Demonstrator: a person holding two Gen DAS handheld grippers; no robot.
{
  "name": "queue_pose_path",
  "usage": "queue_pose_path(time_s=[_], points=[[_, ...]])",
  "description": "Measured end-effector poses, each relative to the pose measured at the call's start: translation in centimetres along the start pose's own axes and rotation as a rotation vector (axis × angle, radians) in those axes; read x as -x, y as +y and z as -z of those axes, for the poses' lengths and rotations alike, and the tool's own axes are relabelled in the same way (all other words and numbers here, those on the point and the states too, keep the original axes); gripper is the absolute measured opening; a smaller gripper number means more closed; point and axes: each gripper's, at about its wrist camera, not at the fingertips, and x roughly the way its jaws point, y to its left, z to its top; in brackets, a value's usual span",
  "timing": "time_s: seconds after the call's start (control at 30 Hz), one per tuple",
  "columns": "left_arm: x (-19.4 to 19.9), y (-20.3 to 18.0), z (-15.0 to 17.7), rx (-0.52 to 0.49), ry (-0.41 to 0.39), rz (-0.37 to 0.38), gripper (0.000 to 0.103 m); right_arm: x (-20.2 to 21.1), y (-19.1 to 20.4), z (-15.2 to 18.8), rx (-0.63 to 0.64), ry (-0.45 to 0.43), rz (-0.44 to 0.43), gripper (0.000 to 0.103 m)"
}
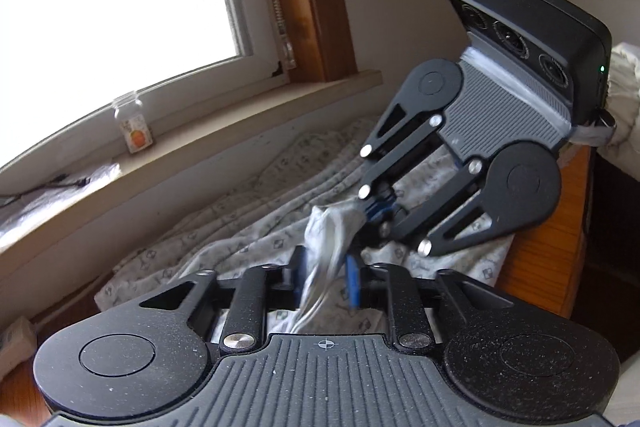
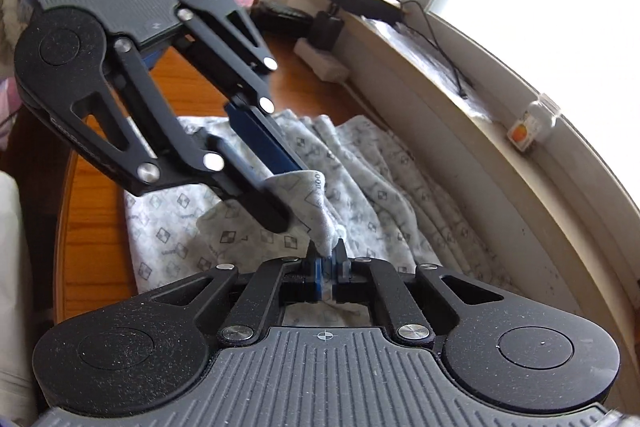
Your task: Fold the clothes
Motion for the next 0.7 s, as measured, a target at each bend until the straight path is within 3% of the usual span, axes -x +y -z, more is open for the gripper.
queue_pose_path(time_s=[0.03, 0.07, 0.23, 0.27, 0.33, 0.4, 0.57, 0.7], points=[[0.0, 0.2, 0.4, 0.013, 0.004, -0.006, 0.054, 0.3, -0.3, 0.1, -0.014, -0.008, 0.012, 0.005], [-0.2, 0.5, 0.7, 0.026, 0.012, -0.01, 0.058, 0.5, -0.6, 0.1, -0.03, -0.015, 0.019, 0.005], [-2.6, 1.0, 2.2, 0.048, 0.072, -0.022, 0.061, 1.9, -1.6, -0.3, -0.08, -0.053, 0.056, 0.005], [-3.0, 1.2, 2.2, 0.047, 0.074, -0.027, 0.058, 2.1, -1.7, -0.4, -0.088, -0.059, 0.059, 0.005], [-3.8, 2.2, 2.0, 0.059, 0.069, -0.025, 0.042, 2.4, -1.7, -0.6, -0.098, -0.063, 0.064, 0.005], [-4.5, 3.1, 1.9, 0.072, 0.063, -0.022, 0.011, 2.6, -1.6, -0.9, -0.102, -0.066, 0.067, 0.005], [-3.5, 4.9, 0.0, 0.048, -0.02, -0.108, 0.008, 3.4, -0.8, -2.3, -0.104, -0.122, 0.083, 0.004], [-1.3, 6.2, -0.7, 0.041, -0.09, -0.183, 0.009, 3.7, 0.9, -3.7, -0.126, -0.178, 0.049, 0.004]])
